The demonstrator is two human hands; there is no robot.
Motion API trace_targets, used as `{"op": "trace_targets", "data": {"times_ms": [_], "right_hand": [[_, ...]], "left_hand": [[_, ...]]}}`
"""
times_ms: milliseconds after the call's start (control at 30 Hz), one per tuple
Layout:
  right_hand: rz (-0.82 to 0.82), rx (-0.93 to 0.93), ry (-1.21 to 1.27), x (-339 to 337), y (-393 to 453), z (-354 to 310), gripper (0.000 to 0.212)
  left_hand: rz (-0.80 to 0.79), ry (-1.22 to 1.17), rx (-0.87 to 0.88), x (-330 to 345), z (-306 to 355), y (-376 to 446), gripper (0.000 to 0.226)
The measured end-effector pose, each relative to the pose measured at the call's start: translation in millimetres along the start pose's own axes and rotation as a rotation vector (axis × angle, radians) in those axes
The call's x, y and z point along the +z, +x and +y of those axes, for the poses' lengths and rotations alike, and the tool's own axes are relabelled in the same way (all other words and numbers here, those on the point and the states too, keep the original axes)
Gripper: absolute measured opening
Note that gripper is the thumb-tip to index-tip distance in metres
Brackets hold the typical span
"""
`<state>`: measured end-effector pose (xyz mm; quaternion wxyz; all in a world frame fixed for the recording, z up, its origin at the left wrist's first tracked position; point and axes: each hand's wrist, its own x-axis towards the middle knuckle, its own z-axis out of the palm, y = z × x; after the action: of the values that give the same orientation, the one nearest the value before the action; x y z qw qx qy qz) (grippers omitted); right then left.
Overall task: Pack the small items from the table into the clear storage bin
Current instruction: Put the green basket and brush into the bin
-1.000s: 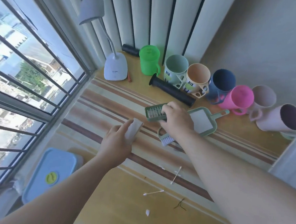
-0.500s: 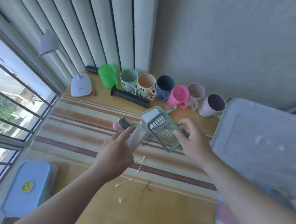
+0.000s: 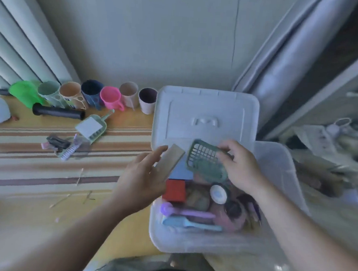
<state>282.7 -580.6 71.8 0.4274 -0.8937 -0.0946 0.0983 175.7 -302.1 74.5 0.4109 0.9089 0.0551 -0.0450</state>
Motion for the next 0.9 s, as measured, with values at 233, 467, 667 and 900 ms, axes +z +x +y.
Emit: {"op": "trace_targets", "data": {"times_ms": [233,467,667,900], "right_hand": [[-0.155,0.123,-0.217,-30.1,-60.9,85.9,0.014],[-0.138,0.056,-0.274,-7.0,-28.6,98.6,0.016],[-0.492,-0.060,-0.422,10.7,-40.7,96.6,0.013],[-0.653,-0.076,-0.454,61.5,-66.8,94.4,0.032]], "left_hand": [[-0.019,0.035,-0.013,60.8,57.2,3.6,0.083],[0.069,0.132,-0.090,63.3,59.9,13.0,0.081],[0.063,0.104,-0.120,70.7,45.7,-4.7,0.074],[-0.072,0.140,-0.090,94.3,36.6,-27.0,0.086]]}}
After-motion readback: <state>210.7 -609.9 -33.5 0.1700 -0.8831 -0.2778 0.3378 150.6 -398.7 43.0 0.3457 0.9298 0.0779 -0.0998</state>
